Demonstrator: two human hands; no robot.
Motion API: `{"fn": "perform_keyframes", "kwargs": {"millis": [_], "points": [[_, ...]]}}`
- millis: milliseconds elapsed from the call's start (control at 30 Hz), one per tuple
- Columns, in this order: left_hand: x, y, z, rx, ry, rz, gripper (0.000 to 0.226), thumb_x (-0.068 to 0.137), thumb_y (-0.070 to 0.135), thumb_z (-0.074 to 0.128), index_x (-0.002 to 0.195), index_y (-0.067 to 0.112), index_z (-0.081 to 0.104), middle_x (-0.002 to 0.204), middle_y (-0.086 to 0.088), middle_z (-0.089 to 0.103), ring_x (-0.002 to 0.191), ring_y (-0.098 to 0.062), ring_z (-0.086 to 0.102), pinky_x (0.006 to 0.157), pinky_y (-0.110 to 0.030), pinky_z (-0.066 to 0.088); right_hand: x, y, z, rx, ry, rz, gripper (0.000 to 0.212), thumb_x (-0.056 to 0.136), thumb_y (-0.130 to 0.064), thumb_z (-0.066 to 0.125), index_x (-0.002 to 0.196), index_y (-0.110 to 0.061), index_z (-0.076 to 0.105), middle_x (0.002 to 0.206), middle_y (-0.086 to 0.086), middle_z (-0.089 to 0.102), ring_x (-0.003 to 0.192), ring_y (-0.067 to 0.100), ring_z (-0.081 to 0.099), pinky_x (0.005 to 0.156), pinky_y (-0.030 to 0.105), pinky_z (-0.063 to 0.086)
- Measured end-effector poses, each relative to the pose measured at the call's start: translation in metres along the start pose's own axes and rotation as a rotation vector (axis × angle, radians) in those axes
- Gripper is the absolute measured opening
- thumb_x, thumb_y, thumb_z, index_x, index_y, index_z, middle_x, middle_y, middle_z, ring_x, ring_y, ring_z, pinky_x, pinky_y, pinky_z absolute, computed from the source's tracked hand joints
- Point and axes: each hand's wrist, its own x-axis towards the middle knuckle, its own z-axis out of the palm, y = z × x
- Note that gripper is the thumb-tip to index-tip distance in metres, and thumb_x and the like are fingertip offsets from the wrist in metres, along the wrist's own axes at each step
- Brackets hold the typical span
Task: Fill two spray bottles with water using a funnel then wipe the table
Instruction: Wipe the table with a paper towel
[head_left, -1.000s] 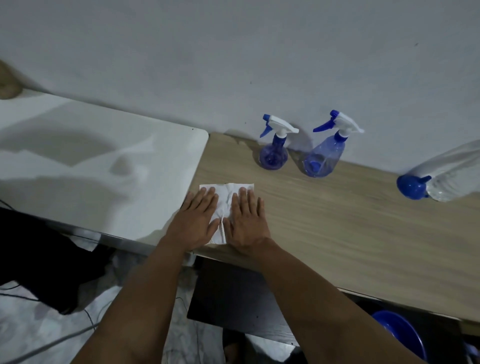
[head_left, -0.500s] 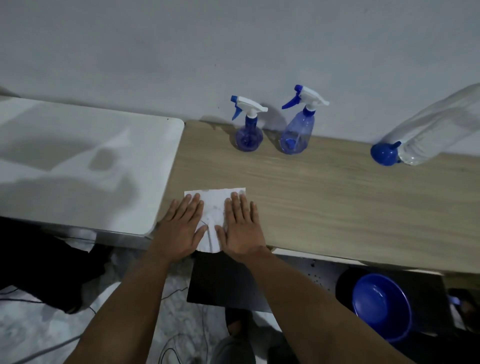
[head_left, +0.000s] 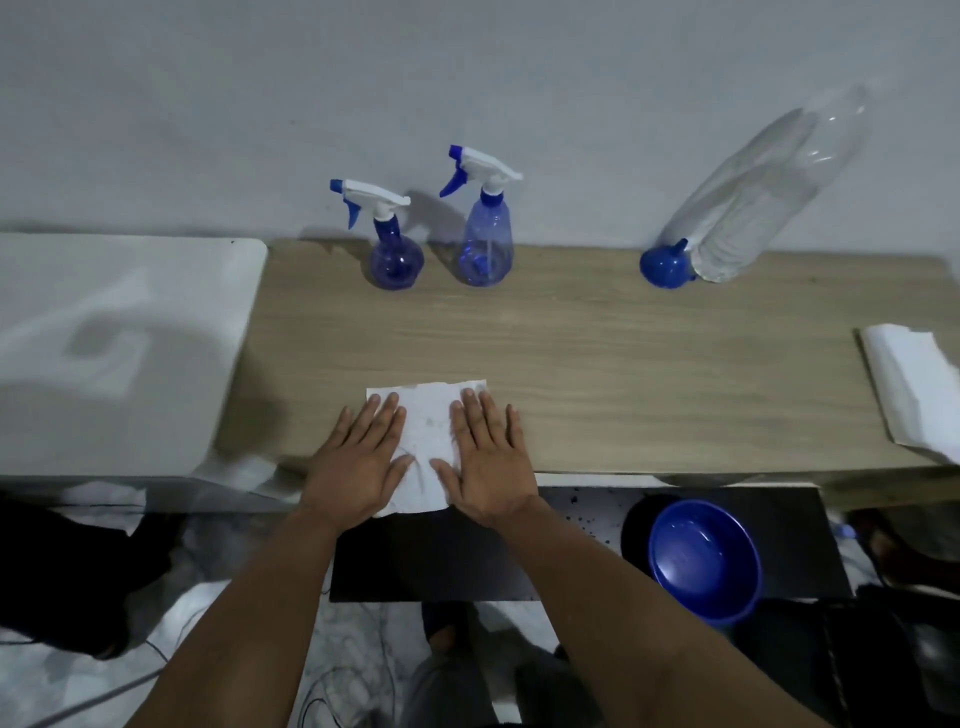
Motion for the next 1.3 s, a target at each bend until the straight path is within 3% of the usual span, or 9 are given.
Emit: {"fn": "perform_keyframes", "kwargs": {"millis": [133, 333, 967, 1167, 1300], "points": [[0.026, 0.041, -0.003, 0.007, -0.004, 0.045, 0.072, 0.104, 0.056, 0.012, 0.161, 0.012, 0.016, 0.17, -0.004, 0.002, 0.158, -0.022, 0.0, 0.126, -0.052, 0.015, -0.019, 0.044, -0.012, 0.008, -0.016, 0.047, 0.084, 0.104, -0.066, 0.015, 0.168, -0.014, 0.001, 0.174, 0.006, -0.015, 0.161, 0.025, -0.02, 0.127, 0.055, -0.015], [0.066, 0.115, -0.012, 0.016, -0.003, 0.107, 0.072, 0.104, 0.055, 0.017, 0.16, 0.011, 0.023, 0.17, -0.005, 0.009, 0.157, -0.025, 0.006, 0.124, -0.057, 0.015, -0.052, 0.121, -0.031, 0.003, -0.03, 0.116, 0.083, 0.104, -0.067, 0.012, 0.169, -0.017, -0.002, 0.175, 0.005, -0.016, 0.161, 0.023, -0.02, 0.127, 0.06, -0.012], [0.171, 0.349, -0.023, 0.055, -0.005, 0.312, 0.072, 0.104, 0.056, 0.014, 0.16, 0.011, 0.02, 0.17, -0.005, 0.003, 0.158, -0.024, -0.002, 0.124, -0.06, 0.009, -0.158, 0.343, -0.07, 0.042, -0.001, 0.351, 0.082, 0.102, -0.067, 0.01, 0.168, -0.021, -0.007, 0.176, 0.002, -0.018, 0.161, 0.022, -0.021, 0.125, 0.065, -0.012], [0.202, 0.408, -0.028, 0.048, 0.016, 0.365, 0.071, 0.104, 0.055, 0.017, 0.159, 0.01, 0.024, 0.17, -0.006, 0.009, 0.157, -0.026, 0.006, 0.123, -0.062, 0.013, -0.186, 0.389, -0.083, 0.036, 0.006, 0.44, 0.08, 0.105, -0.064, 0.013, 0.169, -0.019, -0.006, 0.176, 0.003, -0.016, 0.162, 0.023, -0.019, 0.125, 0.066, -0.013], [0.216, 0.44, -0.033, 0.051, 0.005, 0.398, 0.072, 0.103, 0.054, 0.011, 0.16, 0.011, 0.017, 0.171, -0.006, 0.005, 0.158, -0.026, 0.001, 0.123, -0.062, 0.01, -0.202, 0.411, -0.088, 0.049, -0.001, 0.515, 0.077, 0.107, -0.062, 0.013, 0.169, -0.02, -0.006, 0.176, 0.001, -0.017, 0.161, 0.021, -0.02, 0.125, 0.066, -0.01]]}}
